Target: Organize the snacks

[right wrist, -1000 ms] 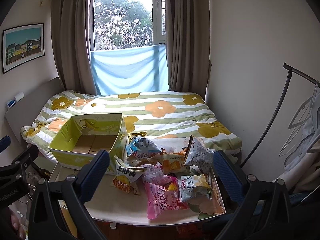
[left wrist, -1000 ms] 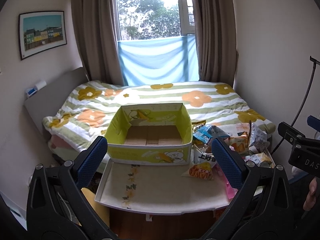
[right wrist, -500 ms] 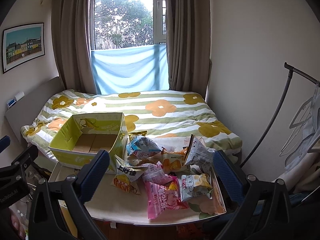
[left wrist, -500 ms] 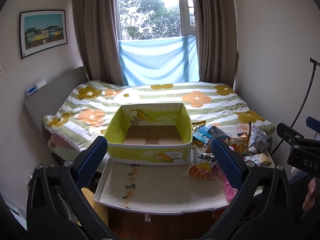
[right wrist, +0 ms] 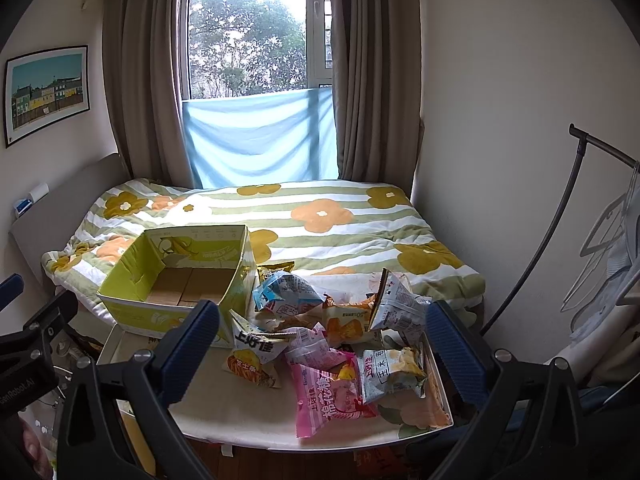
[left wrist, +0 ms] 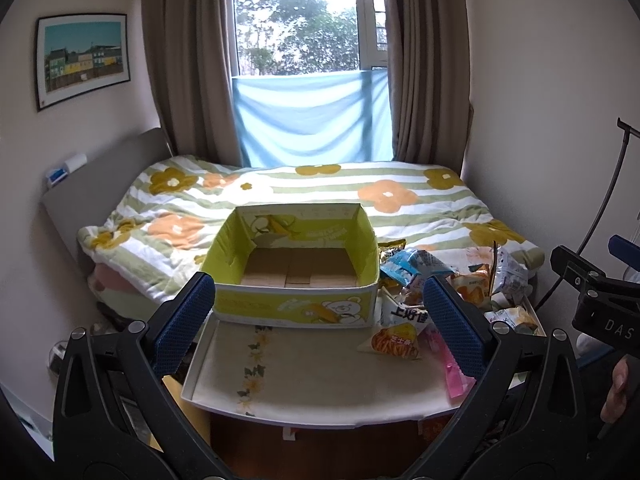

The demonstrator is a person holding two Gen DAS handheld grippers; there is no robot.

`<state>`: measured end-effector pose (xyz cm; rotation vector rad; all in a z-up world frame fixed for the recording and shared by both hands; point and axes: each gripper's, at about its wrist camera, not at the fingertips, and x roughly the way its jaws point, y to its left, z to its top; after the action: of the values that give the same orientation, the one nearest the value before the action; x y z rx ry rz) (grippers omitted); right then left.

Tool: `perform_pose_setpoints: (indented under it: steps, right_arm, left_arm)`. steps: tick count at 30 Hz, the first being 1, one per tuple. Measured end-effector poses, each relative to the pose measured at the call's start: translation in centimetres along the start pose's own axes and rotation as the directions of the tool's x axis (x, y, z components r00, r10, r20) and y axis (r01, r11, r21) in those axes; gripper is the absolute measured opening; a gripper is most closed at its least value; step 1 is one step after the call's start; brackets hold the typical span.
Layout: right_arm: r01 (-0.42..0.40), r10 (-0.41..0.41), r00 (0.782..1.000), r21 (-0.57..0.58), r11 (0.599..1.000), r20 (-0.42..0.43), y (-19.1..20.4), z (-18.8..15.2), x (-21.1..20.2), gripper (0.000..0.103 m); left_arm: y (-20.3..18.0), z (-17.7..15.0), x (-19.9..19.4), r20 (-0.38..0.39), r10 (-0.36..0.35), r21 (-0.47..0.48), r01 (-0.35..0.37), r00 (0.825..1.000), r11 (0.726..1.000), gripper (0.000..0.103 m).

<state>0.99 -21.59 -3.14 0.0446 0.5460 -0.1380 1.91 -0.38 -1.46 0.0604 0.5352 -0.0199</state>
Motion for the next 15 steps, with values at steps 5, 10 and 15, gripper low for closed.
perform_pose_setpoints:
  steps: [5, 10, 15]
  right_arm:
    - [0.025, -0.025, 1.000, 0.003, 1.000, -0.005, -0.2, -0.2, 0.3, 0.103]
    - [0.044, -0.043, 0.997, 0.032, 0.998, -0.057, -0.8, -1.0, 1.4, 0.103]
    - [0.082, -0.075, 0.990, 0.051, 0.995, -0.120, -1.5, -2.6, 3.1, 0.103]
  left_arm:
    - [-0.2, -0.2, 0.9, -0.021, -0.012, 0.010, 0.012, 1.000, 1.000, 0.103]
    - [-0.7, -0.8, 2.7, -0.074, -0.059, 0.035, 0.062, 0.995, 0.997, 0.103]
    - [-1.6, -2.0, 5.2, -0.130, -0.132, 0.066, 0.141, 0.983, 0.988, 0.103]
